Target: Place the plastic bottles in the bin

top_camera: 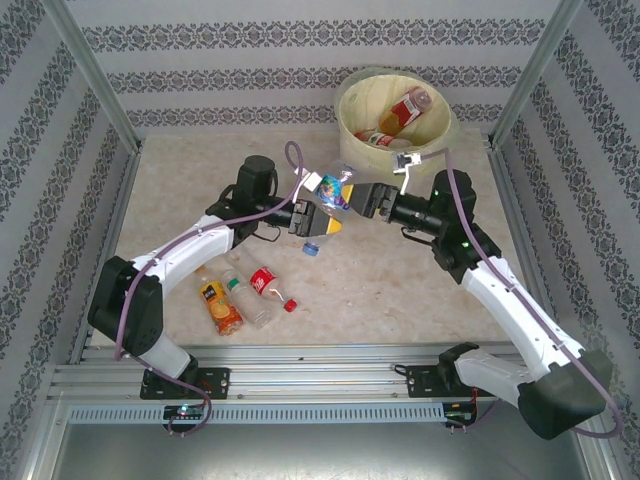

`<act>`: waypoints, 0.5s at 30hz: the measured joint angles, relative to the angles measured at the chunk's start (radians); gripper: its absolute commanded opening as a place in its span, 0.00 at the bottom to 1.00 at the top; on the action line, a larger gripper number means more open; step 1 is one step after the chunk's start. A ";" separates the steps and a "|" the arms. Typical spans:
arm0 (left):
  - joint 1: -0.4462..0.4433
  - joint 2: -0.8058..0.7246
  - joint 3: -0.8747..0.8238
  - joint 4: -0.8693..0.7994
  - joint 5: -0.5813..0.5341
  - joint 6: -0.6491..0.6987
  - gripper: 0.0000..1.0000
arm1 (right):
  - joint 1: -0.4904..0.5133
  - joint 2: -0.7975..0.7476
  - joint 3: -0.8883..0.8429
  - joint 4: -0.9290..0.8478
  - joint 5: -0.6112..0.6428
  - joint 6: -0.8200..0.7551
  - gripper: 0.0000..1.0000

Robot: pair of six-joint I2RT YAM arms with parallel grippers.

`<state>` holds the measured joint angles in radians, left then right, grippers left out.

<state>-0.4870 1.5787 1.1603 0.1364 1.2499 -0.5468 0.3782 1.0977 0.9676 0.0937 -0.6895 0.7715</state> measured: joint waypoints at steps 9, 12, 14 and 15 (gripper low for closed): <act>-0.006 -0.002 -0.035 0.154 0.032 -0.106 0.53 | 0.027 0.090 0.060 0.006 0.000 -0.012 0.98; -0.017 -0.003 -0.037 0.168 0.042 -0.116 0.53 | 0.035 0.110 0.076 0.010 0.001 -0.017 0.92; -0.019 -0.005 -0.037 0.174 0.048 -0.117 0.52 | 0.037 0.116 0.083 0.009 0.004 -0.018 0.85; -0.019 -0.007 -0.038 0.177 0.050 -0.117 0.53 | 0.037 0.117 0.084 0.010 0.004 -0.018 0.82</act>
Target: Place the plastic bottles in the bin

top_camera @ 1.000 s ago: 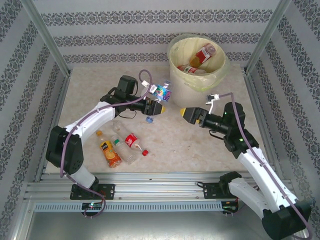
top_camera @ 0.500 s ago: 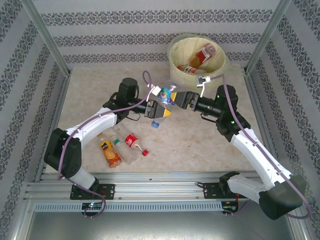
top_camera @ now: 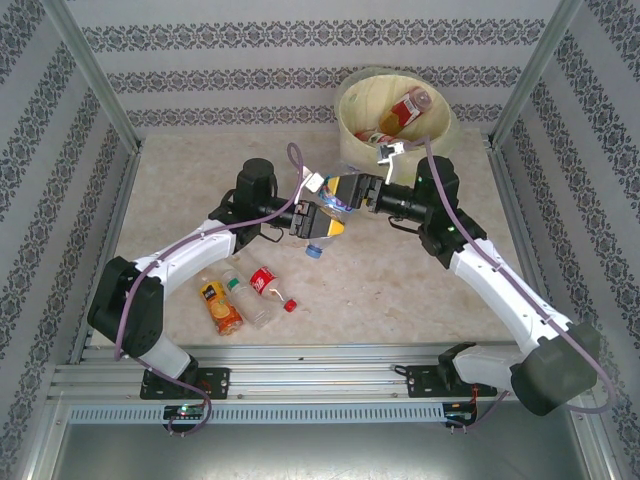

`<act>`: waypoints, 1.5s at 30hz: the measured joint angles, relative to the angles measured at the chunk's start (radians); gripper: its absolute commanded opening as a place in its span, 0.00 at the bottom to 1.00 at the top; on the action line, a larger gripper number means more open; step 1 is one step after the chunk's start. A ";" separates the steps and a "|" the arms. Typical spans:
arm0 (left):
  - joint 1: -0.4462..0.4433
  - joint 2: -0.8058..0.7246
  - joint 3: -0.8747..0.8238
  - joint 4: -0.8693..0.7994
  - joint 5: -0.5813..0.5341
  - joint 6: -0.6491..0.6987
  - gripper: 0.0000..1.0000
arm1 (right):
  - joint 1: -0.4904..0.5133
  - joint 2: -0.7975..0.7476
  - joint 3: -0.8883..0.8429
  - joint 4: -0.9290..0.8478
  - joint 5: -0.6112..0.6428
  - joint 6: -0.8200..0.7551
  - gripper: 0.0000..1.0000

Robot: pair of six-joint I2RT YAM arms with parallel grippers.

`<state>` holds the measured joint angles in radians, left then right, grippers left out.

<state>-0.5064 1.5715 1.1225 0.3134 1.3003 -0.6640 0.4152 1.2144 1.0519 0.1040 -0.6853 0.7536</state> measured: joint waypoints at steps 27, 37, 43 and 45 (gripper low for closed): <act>-0.003 -0.268 -0.111 0.001 -0.278 0.159 1.00 | -0.007 -0.177 0.179 -0.360 0.227 -0.211 0.56; -0.003 -0.451 -0.180 -0.021 -0.573 0.317 1.00 | -0.008 -0.166 0.382 -0.528 0.646 -0.406 0.56; -0.003 -0.468 -0.181 -0.069 -0.666 0.380 1.00 | -0.043 -0.065 0.506 -0.508 0.816 -0.493 0.55; -0.003 -0.468 -0.182 -0.085 -0.683 0.394 1.00 | -0.069 -0.006 0.558 -0.492 0.837 -0.504 0.56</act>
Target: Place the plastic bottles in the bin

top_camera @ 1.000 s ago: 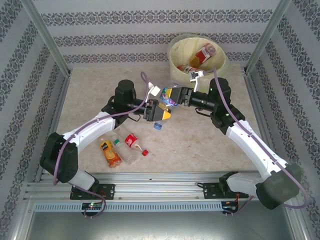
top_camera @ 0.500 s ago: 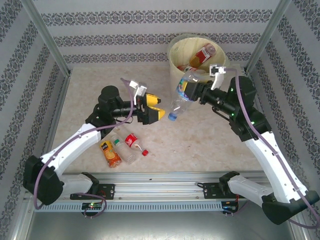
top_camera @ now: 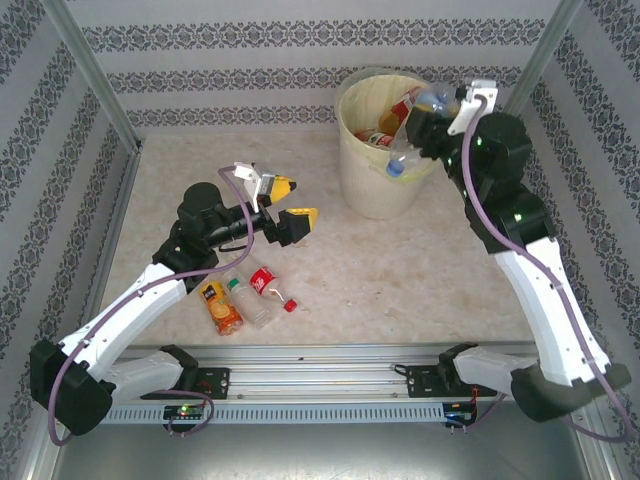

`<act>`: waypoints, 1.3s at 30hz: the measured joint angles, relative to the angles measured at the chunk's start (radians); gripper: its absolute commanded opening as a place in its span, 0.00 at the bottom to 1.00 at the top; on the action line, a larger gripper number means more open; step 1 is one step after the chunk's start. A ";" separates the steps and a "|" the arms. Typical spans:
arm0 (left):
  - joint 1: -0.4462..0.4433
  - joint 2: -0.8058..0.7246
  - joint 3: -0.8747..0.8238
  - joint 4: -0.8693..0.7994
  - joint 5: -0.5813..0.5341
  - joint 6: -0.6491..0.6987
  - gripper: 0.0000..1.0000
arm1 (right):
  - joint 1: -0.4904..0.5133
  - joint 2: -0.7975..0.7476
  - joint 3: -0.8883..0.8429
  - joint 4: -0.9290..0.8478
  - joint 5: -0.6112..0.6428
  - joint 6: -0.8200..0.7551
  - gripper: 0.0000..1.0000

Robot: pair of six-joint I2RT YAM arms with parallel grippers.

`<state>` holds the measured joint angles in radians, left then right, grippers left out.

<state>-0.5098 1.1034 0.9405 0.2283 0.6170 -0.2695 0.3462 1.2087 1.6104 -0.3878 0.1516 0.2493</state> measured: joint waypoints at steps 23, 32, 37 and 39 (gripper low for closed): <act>0.000 0.001 0.000 -0.156 -0.167 0.159 1.00 | -0.109 0.623 0.417 0.086 -0.056 0.060 0.59; -0.003 0.003 0.000 -0.200 -0.204 0.192 1.00 | -0.114 0.798 0.525 0.058 -0.091 0.100 0.62; -0.008 0.011 0.000 -0.217 -0.207 0.200 1.00 | -0.116 0.847 0.563 0.027 -0.095 0.116 0.73; -0.008 0.012 0.000 -0.218 -0.208 0.204 1.00 | -0.122 0.849 0.566 0.013 -0.097 0.122 0.81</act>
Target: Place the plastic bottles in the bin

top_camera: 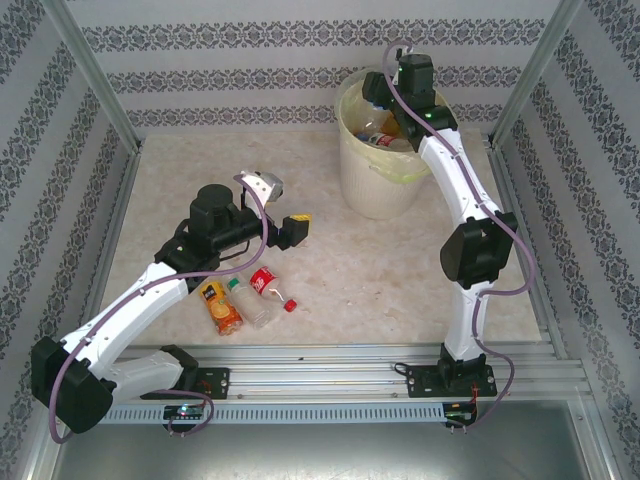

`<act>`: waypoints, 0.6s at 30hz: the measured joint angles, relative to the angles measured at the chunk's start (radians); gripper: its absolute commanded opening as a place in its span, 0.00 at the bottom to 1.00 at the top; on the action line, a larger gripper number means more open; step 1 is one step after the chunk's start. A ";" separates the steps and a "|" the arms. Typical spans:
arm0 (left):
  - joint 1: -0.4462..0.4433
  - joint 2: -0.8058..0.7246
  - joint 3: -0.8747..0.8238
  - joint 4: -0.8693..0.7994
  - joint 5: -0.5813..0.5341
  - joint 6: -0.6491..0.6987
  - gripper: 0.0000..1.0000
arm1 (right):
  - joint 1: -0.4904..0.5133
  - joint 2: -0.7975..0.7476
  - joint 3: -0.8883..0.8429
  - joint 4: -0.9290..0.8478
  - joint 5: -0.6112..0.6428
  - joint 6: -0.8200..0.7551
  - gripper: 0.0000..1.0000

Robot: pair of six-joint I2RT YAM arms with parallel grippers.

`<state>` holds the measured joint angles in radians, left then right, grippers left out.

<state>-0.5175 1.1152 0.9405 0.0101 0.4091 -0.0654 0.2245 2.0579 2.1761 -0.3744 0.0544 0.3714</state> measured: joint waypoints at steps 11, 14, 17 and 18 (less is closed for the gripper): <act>0.000 0.000 0.000 -0.004 -0.004 0.010 1.00 | -0.027 -0.010 0.034 -0.058 -0.011 -0.003 0.94; 0.000 0.000 0.000 -0.004 -0.004 0.010 1.00 | -0.033 -0.036 0.034 -0.087 -0.023 -0.006 0.94; 0.000 0.000 0.000 -0.004 -0.004 0.010 1.00 | -0.033 -0.086 0.025 -0.110 -0.046 -0.013 0.94; 0.000 0.000 0.000 -0.005 -0.004 0.010 1.00 | -0.033 -0.116 0.009 -0.113 -0.057 -0.015 0.94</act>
<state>-0.5175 1.1156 0.9409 0.0055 0.4049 -0.0555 0.1913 1.9419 2.1853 -0.4873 -0.0025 0.3561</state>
